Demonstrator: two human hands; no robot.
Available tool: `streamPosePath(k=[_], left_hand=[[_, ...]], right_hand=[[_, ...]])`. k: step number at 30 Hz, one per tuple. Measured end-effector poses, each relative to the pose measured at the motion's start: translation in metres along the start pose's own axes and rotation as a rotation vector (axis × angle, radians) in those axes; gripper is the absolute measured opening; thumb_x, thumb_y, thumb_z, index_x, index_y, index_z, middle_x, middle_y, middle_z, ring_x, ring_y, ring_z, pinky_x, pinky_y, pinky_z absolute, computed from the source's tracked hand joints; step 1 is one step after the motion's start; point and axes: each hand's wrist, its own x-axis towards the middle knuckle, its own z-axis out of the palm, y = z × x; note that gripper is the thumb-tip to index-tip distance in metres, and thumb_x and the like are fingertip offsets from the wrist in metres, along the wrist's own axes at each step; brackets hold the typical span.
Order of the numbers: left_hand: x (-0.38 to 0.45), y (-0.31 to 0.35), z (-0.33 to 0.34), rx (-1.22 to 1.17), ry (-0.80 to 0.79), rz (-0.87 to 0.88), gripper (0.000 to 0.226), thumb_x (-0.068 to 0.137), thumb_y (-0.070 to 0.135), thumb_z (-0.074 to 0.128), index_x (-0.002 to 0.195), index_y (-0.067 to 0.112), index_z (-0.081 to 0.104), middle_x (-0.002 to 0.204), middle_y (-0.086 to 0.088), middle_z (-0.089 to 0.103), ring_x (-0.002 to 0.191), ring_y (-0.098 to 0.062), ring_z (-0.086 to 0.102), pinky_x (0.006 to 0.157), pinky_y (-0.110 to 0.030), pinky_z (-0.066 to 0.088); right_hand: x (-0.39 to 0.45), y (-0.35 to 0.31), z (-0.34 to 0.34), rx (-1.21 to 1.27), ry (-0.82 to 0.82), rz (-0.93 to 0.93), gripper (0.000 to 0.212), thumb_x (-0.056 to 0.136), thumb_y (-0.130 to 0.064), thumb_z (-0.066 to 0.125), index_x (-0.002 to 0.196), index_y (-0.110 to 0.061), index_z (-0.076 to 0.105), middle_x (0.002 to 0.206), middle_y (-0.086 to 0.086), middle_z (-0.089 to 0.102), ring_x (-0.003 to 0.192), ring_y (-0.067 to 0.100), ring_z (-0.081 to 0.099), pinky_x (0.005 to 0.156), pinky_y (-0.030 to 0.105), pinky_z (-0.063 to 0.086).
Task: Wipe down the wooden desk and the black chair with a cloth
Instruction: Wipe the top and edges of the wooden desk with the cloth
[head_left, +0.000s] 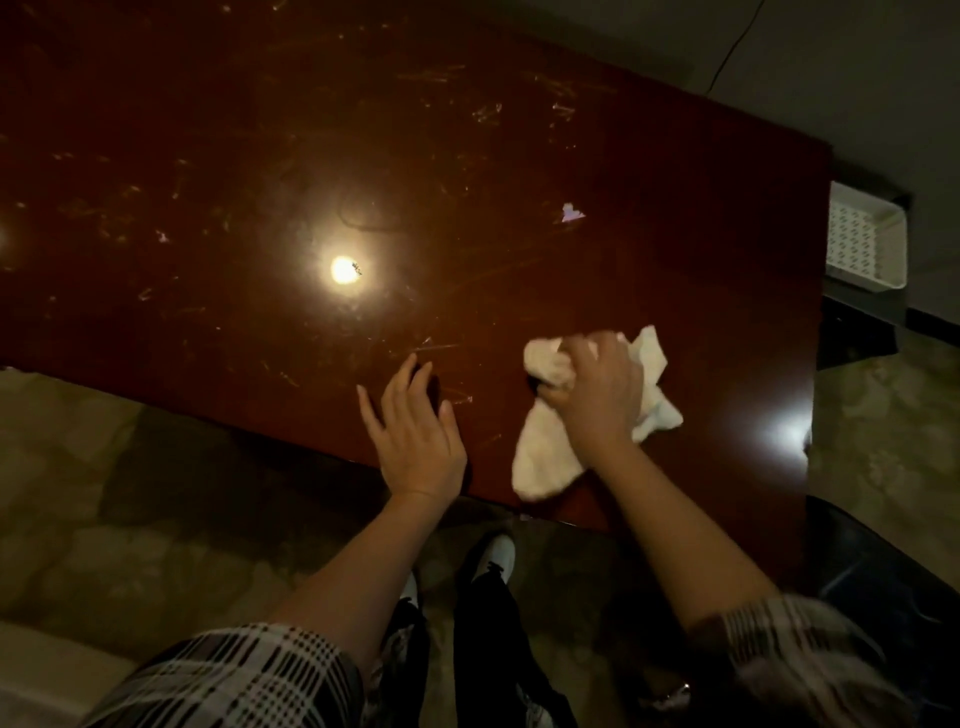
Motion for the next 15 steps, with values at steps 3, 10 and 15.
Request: streamPosePath(k=[3,10,15], left_hand=[[-0.001,-0.001,0.000,-0.014,-0.003,-0.005,0.041,0.093,0.024,0.048,0.131,0.010,0.046,0.142,-0.007,0.042,0.133,-0.022,0.037,0.115,-0.046,-0.004],[0.000,0.002,-0.005,-0.033,-0.018,-0.012,0.041,0.095,0.025,0.044,0.132,0.010,0.046,0.142,-0.006,0.042,0.133,-0.022,0.037,0.116,-0.046,-0.003],[0.000,0.002,-0.007,-0.104,0.002,-0.011,0.039,0.095,0.023,0.044,0.132,0.009,0.045,0.142,-0.006,0.042,0.133,-0.023,0.037,0.117,-0.048,-0.001]], right_hand=[[0.028,-0.008,0.001,-0.009,0.020,0.091,0.045,0.070,-0.036,0.077,0.106,-0.018,0.059,0.111,0.010,0.053,0.106,0.029,0.049,0.078,0.041,0.038],[-0.065,-0.024,0.005,0.011,-0.057,-0.049,0.050,0.057,-0.035,0.086,0.098,-0.019,0.062,0.107,0.011,0.059,0.100,0.031,0.054,0.076,0.040,0.041],[-0.055,-0.018,0.002,-0.028,-0.079,-0.162,0.053,0.055,-0.033,0.088,0.099,-0.016,0.064,0.105,0.015,0.060,0.095,0.035,0.057,0.072,0.040,0.042]])
